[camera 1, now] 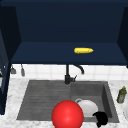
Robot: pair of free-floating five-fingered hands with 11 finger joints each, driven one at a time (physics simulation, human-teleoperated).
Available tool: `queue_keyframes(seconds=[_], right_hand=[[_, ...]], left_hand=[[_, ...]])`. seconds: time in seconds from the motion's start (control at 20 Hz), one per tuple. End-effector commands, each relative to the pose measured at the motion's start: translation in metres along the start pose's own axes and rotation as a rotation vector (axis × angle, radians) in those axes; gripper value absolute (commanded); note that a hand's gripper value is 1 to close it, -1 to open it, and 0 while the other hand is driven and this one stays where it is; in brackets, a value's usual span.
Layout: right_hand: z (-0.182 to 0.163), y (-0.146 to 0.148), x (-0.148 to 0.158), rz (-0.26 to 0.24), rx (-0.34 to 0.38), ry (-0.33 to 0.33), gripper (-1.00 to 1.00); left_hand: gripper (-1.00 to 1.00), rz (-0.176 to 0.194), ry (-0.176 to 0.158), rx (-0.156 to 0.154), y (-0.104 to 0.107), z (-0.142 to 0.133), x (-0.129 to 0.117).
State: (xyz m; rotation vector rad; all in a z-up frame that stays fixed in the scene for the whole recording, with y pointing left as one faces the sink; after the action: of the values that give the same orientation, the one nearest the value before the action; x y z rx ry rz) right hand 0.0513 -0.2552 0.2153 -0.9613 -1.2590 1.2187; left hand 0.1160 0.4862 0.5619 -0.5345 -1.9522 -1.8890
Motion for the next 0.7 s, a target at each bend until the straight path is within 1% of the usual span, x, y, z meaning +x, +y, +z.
queue_keyframes(seconds=[0.0,0.15,0.25,0.4,0.45,0.5,0.55,0.65], right_hand=[[0.000,0.000,0.000,0.000,0.000,0.000,0.00],[0.000,0.000,0.000,0.000,0.000,0.000,0.00],[0.000,0.000,0.000,0.000,0.000,0.000,0.00],[0.000,0.000,0.000,0.000,0.000,0.000,0.00],[0.000,0.000,0.000,0.000,0.000,0.000,0.00],[0.000,0.000,0.000,0.000,0.000,0.000,0.00],[0.000,0.000,0.000,0.000,0.000,0.000,0.00],[0.000,0.000,0.000,0.000,0.000,0.000,0.00]], left_hand=[[-1.00,0.000,0.009,-0.017,0.019,-0.027,0.011],[-1.00,0.007,0.093,-0.028,0.034,-0.041,0.021],[-1.00,0.008,0.147,-0.030,0.044,-0.052,0.027],[-1.00,0.007,0.217,-0.022,0.063,-0.069,0.038],[-1.00,0.005,0.236,-0.020,0.068,-0.075,0.042],[-1.00,-0.002,0.256,-0.022,0.072,-0.080,0.044],[-1.00,-0.001,0.281,-0.033,0.070,-0.083,0.047],[-1.00,0.020,0.314,-0.031,0.063,-0.094,0.049]])
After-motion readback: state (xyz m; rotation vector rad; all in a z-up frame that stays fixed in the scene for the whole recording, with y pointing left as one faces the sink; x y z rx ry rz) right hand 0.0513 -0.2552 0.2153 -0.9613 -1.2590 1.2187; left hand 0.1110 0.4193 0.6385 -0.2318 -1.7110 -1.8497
